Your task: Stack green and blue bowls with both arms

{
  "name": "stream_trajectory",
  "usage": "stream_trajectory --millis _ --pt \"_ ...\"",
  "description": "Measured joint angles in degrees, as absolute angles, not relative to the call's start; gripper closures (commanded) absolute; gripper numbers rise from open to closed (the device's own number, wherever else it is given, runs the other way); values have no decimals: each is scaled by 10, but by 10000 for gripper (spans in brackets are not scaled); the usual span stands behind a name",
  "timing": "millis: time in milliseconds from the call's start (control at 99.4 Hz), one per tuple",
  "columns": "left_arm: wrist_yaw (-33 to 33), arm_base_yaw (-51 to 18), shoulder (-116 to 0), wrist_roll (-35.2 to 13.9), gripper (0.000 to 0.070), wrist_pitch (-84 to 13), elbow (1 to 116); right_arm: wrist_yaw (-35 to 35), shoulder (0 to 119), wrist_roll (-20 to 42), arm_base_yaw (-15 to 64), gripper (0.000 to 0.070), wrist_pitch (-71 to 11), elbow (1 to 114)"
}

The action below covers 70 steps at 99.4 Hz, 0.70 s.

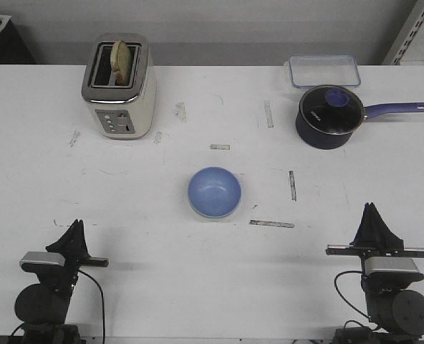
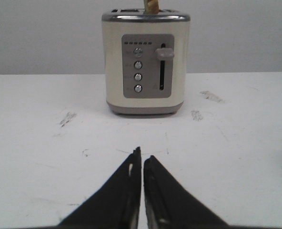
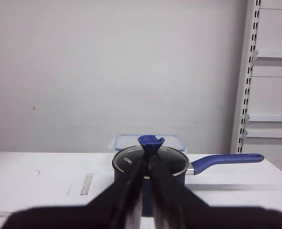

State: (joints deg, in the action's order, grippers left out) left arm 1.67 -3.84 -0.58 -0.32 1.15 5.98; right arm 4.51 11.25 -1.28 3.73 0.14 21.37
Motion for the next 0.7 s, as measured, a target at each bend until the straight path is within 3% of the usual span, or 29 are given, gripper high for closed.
stream_trajectory --millis 181,704 --pt "16 -25 -5 1 699 70 20 45 112 -13 37 687 2 214" --pt "16 -21 -3 2 699 64 20 45 112 -13 37 687 2 214"
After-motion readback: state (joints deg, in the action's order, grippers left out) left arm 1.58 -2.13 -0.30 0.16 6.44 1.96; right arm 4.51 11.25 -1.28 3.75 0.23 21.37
